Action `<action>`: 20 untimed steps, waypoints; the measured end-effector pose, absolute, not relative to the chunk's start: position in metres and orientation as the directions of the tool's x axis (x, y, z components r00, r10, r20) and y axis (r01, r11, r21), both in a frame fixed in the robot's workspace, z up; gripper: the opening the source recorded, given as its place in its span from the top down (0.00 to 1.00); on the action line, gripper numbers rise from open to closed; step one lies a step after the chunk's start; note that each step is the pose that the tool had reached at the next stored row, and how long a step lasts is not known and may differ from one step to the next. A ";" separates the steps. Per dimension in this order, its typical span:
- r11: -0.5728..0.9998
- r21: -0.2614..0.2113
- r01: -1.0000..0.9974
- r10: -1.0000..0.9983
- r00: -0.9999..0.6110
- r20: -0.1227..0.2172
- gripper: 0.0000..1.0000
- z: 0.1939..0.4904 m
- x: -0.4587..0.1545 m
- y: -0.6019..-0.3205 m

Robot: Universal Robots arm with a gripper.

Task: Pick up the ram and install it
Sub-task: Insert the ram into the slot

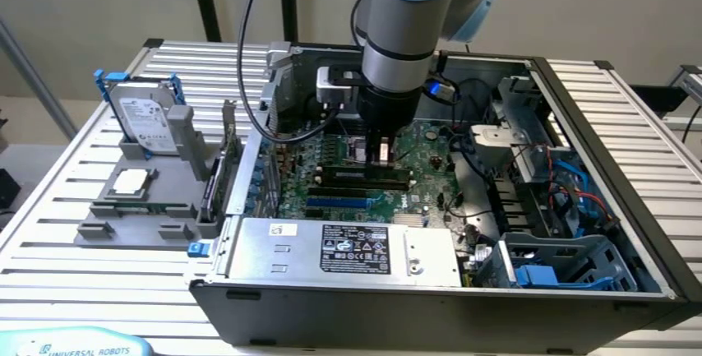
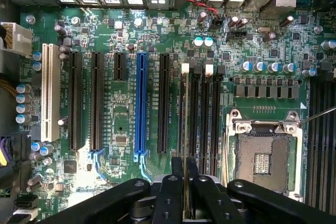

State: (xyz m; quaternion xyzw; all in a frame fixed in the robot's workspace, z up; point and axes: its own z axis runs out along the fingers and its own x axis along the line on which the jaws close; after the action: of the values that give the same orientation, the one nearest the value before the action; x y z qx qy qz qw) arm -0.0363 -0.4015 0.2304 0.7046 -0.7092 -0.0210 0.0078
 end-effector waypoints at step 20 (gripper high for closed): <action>0.010 0.041 -0.999 -1.000 -0.011 -0.018 0.86 0.226 -0.036 -0.401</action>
State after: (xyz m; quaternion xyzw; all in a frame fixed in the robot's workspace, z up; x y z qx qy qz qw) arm -0.0359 -0.4015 0.2265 0.7031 -0.7107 -0.0209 0.0078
